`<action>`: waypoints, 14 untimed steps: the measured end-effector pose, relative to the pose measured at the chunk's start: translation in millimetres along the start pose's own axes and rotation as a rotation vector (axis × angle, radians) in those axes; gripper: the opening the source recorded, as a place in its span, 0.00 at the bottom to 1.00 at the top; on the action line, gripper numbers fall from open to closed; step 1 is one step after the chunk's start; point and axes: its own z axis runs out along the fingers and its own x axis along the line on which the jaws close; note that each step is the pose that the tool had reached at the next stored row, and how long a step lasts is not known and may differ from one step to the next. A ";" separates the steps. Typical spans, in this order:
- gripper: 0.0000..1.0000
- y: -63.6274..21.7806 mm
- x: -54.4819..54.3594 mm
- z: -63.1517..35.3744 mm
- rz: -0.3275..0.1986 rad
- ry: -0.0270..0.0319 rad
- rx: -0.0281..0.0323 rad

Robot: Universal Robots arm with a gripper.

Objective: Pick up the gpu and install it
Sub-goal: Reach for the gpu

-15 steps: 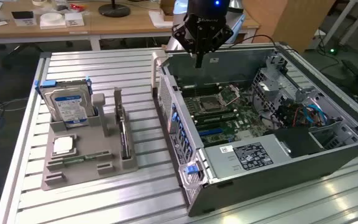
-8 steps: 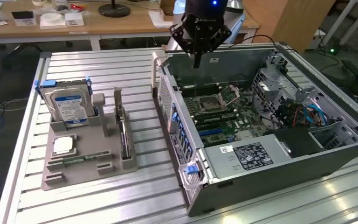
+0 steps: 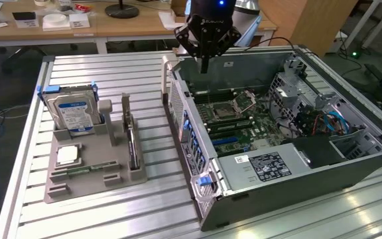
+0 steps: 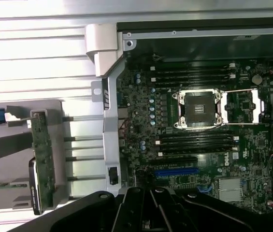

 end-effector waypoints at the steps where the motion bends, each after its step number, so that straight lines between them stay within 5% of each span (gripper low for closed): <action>1: 0.11 -0.2 2.7 0.0 0.000 0.0000 -0.0001; 14: 0.11 -2.7 36.6 -1.0 0.000 0.0000 0.0000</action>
